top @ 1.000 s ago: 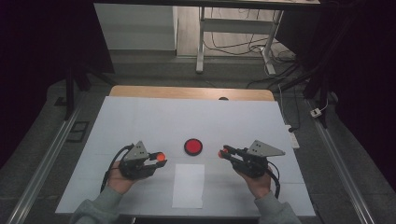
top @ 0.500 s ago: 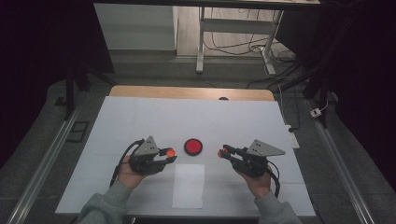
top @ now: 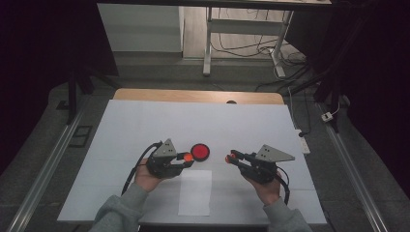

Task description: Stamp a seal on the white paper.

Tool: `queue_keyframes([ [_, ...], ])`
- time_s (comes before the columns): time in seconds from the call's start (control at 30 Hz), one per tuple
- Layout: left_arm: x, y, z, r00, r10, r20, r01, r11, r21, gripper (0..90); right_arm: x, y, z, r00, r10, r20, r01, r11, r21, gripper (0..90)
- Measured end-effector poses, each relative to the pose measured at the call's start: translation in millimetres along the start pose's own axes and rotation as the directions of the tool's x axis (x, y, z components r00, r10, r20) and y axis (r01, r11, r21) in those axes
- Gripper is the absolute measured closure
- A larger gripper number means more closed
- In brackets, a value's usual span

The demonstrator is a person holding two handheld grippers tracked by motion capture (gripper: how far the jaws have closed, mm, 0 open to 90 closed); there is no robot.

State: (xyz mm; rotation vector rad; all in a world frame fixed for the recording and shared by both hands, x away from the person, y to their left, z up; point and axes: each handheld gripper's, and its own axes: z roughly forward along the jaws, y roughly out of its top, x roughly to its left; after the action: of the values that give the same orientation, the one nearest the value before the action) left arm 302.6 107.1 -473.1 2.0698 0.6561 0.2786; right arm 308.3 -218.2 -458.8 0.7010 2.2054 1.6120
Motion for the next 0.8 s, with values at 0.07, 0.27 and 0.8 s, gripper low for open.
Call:
queue_keyframes([
  [0.07, -0.9, 0.2, 2.3, 1.0000, 0.001, 0.004, -0.001, 1.0000, 0.003, 64.5, 0.2, 0.2, -0.3, 1.0000, -0.002, 0.001, 0.002, 1.0000, -0.002, 72.4],
  [0.27, -3.9, -1.5, 9.2, 0.9998, 0.000, 0.018, 0.000, 0.9999, 0.013, 64.5, 1.6, 0.4, 0.2, 1.0000, -0.006, -0.001, 0.006, 1.0000, -0.001, 72.4],
  [0.8, -17.2, -5.1, 34.8, 0.9981, 0.039, 0.048, -0.043, 0.9963, 0.075, 64.5, 2.8, -0.4, 1.5, 0.9999, -0.010, -0.004, 0.010, 0.9999, 0.003, 72.4],
])
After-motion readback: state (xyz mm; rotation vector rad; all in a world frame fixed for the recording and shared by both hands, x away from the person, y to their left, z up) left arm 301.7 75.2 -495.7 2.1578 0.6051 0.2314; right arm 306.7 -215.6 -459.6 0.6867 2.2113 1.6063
